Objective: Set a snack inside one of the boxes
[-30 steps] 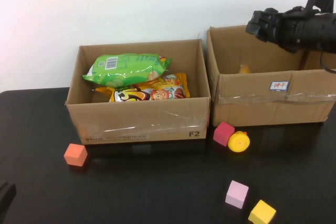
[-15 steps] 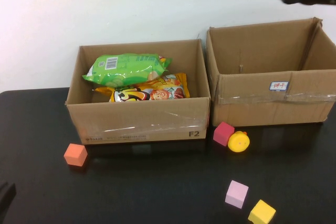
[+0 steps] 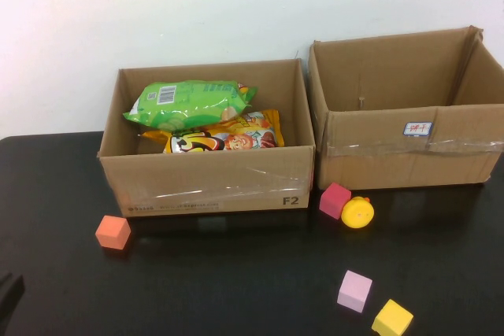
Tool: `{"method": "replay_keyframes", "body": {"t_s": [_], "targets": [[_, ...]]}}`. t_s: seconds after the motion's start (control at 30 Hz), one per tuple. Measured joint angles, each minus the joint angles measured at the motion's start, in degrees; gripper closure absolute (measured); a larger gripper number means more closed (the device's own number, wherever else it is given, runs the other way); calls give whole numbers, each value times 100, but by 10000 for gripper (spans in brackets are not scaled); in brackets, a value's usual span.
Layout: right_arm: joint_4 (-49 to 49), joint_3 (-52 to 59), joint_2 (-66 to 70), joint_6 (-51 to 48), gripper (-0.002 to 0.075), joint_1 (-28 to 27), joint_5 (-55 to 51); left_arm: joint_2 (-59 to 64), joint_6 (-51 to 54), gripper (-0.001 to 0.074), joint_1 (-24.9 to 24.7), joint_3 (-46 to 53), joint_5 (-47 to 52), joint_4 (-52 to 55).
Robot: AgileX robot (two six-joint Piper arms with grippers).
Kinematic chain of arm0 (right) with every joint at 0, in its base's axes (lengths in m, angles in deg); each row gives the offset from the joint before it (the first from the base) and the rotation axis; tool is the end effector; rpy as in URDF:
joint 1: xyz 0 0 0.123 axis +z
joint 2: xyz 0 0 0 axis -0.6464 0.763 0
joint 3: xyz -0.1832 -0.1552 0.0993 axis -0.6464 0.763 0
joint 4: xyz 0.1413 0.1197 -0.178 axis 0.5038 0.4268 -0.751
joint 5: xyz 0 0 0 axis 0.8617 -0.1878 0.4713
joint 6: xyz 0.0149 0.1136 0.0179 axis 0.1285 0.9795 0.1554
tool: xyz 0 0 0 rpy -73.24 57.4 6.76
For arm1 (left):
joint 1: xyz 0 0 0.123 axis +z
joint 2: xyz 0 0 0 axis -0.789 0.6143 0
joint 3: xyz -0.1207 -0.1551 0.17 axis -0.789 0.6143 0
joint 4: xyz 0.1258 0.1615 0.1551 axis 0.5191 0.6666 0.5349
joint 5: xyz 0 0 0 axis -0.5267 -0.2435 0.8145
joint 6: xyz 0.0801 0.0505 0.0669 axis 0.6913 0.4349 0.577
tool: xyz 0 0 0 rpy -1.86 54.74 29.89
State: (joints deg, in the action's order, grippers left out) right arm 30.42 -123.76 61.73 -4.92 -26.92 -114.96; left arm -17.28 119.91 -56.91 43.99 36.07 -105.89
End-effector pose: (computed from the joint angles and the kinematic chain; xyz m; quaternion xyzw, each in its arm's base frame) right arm 0.3108 0.0513 0.4010 -0.1944 0.8502 -0.1045 0.4779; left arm 0.1244 -0.0306 0.2516 0.1071 0.7634 -0.0766 0.6324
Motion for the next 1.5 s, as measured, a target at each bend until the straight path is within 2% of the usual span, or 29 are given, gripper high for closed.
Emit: {"method": "replay_keyframes", "body": {"t_s": [0.17,0.43,0.53,0.73,0.93,1.17,1.3,1.5], "targets": [[-257,910,-733,594,718,0,-173,0,0,727,0,0,0,0],[-362,3635,-2555,1921,719,0,1139,0,0,727,0,0,0,0],[-374,4665,-3298,2144,719,0,1433,0,0,727,0,0,0,0],[-402,5829,-4562,2243,719,0,1474,0,0,727,0,0,0,0],[-451,6302,-5029,1869,719,0,1290,0,0,727,0,0,0,0],[-300,6337,-5031,1727,719,0,1171,0,0,727,0,0,0,0],[136,6337,-5107,1442,725,0,1171,0,0,728,0,0,0,0],[1040,6337,-5459,272,727,0,1171,0,0,728,0,0,0,0]]}}
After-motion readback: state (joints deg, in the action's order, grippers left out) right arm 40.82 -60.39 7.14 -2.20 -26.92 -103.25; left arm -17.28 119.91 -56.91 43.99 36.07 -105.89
